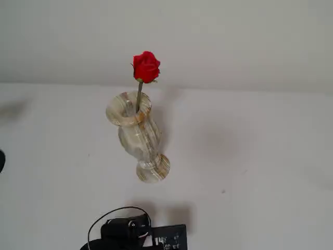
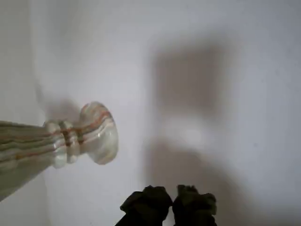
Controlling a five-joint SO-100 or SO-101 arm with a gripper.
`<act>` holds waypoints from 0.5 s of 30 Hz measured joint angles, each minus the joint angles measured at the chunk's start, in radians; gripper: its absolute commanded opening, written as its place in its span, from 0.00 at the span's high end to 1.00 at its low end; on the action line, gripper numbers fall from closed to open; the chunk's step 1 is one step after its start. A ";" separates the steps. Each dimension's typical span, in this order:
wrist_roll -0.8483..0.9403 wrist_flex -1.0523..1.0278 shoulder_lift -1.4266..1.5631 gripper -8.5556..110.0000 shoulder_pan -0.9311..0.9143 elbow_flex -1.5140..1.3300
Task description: Pick up rose from vase and place it onto the table
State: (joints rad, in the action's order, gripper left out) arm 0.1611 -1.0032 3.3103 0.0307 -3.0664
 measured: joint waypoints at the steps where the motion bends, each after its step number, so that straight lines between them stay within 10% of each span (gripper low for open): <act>1: 0.005 0.000 0.000 0.91 0.005 0.000; 8: 0.092 -0.029 0.000 0.86 0.055 0.000; 15: 0.646 -0.195 -0.005 0.77 0.101 0.219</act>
State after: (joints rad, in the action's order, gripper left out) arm 0.8069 -1.1980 3.3057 0.1319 -2.8471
